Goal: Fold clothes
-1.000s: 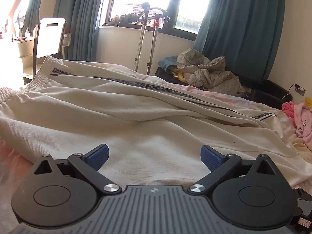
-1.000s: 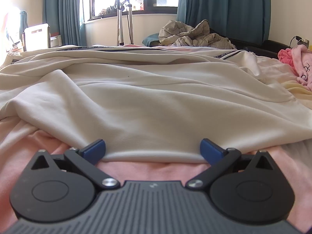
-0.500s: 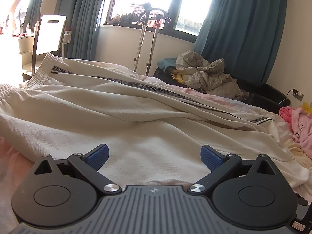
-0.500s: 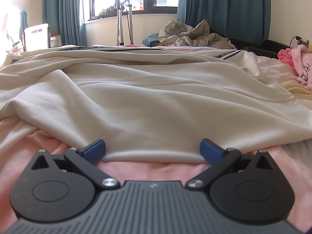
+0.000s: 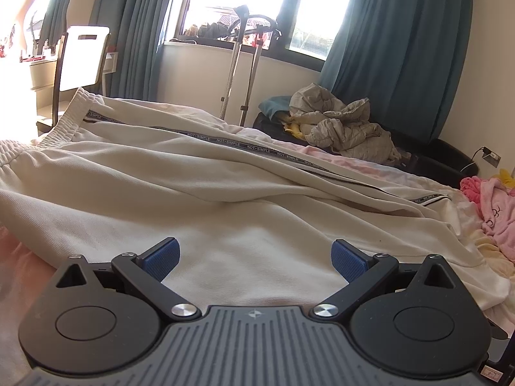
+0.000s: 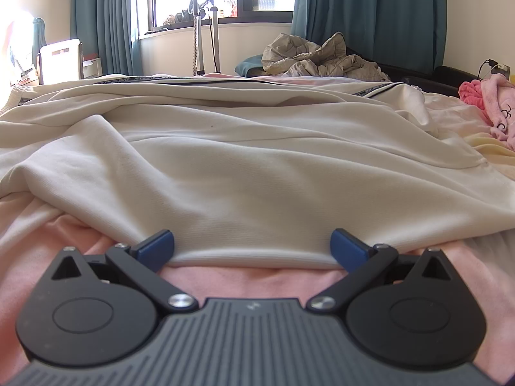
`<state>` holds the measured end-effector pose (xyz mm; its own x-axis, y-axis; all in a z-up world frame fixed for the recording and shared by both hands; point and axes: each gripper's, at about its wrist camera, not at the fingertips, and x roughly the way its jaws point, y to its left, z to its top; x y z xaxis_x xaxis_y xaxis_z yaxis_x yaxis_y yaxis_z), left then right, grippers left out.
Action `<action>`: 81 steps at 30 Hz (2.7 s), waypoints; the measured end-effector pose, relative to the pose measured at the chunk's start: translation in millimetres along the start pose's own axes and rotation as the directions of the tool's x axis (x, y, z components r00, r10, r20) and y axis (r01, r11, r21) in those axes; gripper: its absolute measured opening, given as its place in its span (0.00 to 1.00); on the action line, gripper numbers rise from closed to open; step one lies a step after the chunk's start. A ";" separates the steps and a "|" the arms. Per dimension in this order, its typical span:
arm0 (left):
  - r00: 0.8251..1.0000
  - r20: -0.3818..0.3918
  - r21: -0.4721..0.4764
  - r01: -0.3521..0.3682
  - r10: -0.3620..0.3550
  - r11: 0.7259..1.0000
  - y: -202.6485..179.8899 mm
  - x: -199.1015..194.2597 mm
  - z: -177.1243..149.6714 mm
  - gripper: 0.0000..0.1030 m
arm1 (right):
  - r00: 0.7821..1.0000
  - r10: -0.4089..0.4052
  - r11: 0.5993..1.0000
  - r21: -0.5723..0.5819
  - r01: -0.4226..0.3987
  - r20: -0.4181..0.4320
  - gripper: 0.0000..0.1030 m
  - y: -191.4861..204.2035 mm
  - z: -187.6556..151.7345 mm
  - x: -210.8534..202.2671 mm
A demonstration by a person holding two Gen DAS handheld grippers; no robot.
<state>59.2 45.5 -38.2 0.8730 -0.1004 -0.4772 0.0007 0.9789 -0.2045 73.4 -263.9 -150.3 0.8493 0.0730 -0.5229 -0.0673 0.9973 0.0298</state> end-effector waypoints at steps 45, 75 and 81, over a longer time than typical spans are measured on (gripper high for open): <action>1.000 0.023 -0.101 -0.003 0.005 0.995 16.7 -10.2 8.4 0.98 | 1.000 0.001 1.000 0.000 -0.001 0.004 1.00 -0.1 -1.3 -1.6; 0.996 0.035 -0.211 -0.077 0.086 0.974 64.7 -34.4 37.7 1.00 | 0.937 -0.192 0.935 0.345 0.084 0.292 1.00 -55.0 85.2 -83.9; 0.997 0.008 -0.234 -0.075 0.079 0.969 65.2 -17.3 28.1 1.00 | 0.886 -0.294 0.926 0.335 0.172 0.359 1.00 -98.0 120.7 -105.4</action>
<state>57.9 116.1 -19.3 0.8741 -0.0208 -0.4852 -0.1793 0.9146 -0.3624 53.7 -368.1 4.7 0.9600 -0.2251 -0.1665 0.2591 0.9397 0.2231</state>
